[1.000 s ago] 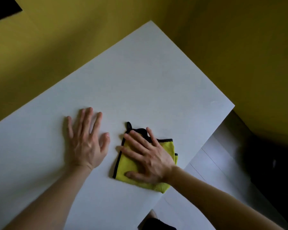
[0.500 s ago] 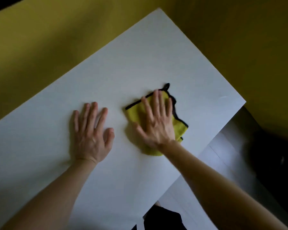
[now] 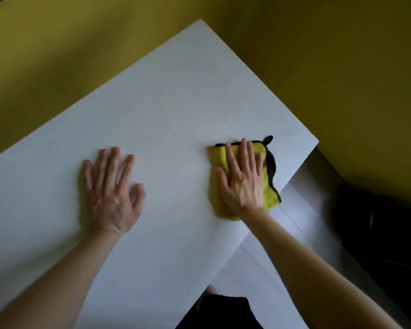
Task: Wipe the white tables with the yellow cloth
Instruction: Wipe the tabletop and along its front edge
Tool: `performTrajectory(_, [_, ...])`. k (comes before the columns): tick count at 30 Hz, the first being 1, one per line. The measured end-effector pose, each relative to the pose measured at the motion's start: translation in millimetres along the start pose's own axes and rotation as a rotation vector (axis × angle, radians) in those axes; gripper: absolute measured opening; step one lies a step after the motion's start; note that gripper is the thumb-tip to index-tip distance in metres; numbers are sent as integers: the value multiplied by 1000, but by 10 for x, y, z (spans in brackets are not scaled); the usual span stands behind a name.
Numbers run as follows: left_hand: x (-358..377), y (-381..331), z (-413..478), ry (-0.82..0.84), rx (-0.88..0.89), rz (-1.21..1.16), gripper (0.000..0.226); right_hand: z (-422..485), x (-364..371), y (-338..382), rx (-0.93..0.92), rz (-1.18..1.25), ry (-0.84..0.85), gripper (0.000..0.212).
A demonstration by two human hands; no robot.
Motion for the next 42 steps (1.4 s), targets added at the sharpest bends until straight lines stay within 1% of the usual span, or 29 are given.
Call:
performTrajectory(1, [-13,-7,5,-9,-3,-6,63,9,74,349,-87,19,0,70])
performTrajectory(3, [-37,-8,8,-17,-2,-11,64,-7,227,1150,-349,55,39,70])
performTrajectory(4, [-43,-15,-1,-5,6,-10,67,-35,253,1463,-457,66,68,71])
performTrajectory(5, [-48,-27,-2,7,12,-11,72,-56,258,1645,-522,68,89,73])
performTrajectory(7, [-56,-39,21,6,9,-9,76,-27,241,1646,-625,55,107,78])
performTrajectory(9, [-49,-44,27,-7,-1,-20,73,41,176,1384,-742,8,132,83])
performTrajectory(10, [-52,-54,23,-16,-13,-28,71,116,152,1187,-753,-28,140,84])
performTrajectory(11, [-62,-72,27,-20,-23,-35,69,236,122,974,-717,-68,135,85])
performTrajectory(12, [-74,-92,30,-13,-28,-39,68,388,85,775,-637,-100,118,86])
performTrajectory(14, [-103,-100,38,9,-33,-37,68,716,26,474,-388,-124,90,86])
performTrajectory(16, [-118,-78,50,28,-41,-41,67,894,15,405,-168,-82,58,87])
performTrajectory(17, [-132,-60,66,37,-44,-57,66,902,37,471,-110,-43,37,89])
performTrajectory(18, [-153,-31,94,45,-44,-78,64,854,78,607,-95,-7,26,92])
performTrajectory(19, [-181,8,131,57,-34,-100,61,746,128,813,-129,15,27,96])
performTrajectory(20, [-216,64,175,64,-19,-109,59,595,166,1079,-213,31,34,100])
performTrajectory(22, [-274,253,225,45,-37,-45,59,243,245,1600,-474,58,67,101])
performTrajectory(24, [-309,478,238,32,-158,73,67,48,282,1846,-677,72,82,95])
performTrajectory(26, [-281,584,210,55,-260,136,74,200,271,1740,-798,72,68,91])
performTrajectory(27, [-260,583,203,62,-275,144,74,390,279,1599,-818,56,68,89])
performTrajectory(28, [-253,573,208,58,-274,148,73,650,286,1418,-789,31,56,87])
performTrajectory(29, [-263,558,212,54,-266,156,72,963,269,1209,-700,4,36,85])
performTrajectory(32, [-257,569,179,52,-261,192,71,1802,119,756,-292,-45,9,85])
performTrajectory(33, [-242,573,181,56,-260,201,72,1939,90,732,-209,-28,11,87])
performTrajectory(34, [-227,586,192,62,-263,209,73,1991,82,781,-167,-9,11,89])
performTrajectory(35, [-222,593,197,72,-266,209,74,1952,89,881,-166,-2,14,90])
performTrajectory(36, [-226,586,190,78,-268,198,74,1830,112,1026,-211,-7,22,90])
performTrajectory(40, [-269,572,187,91,-265,207,72,1172,307,1883,-621,-57,71,94])
performTrajectory(42, [-276,589,192,97,-262,219,69,1065,337,2105,-666,-51,61,93])
Point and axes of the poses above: each hand's wrist, its own z-axis towards the middle knuckle, its own x-axis out of the palm, y = z × x, the point moved 6 cm from there along z, towards the middle knuckle, and after that the axes turned 14 degrees about -x, right-handed, at the moved point
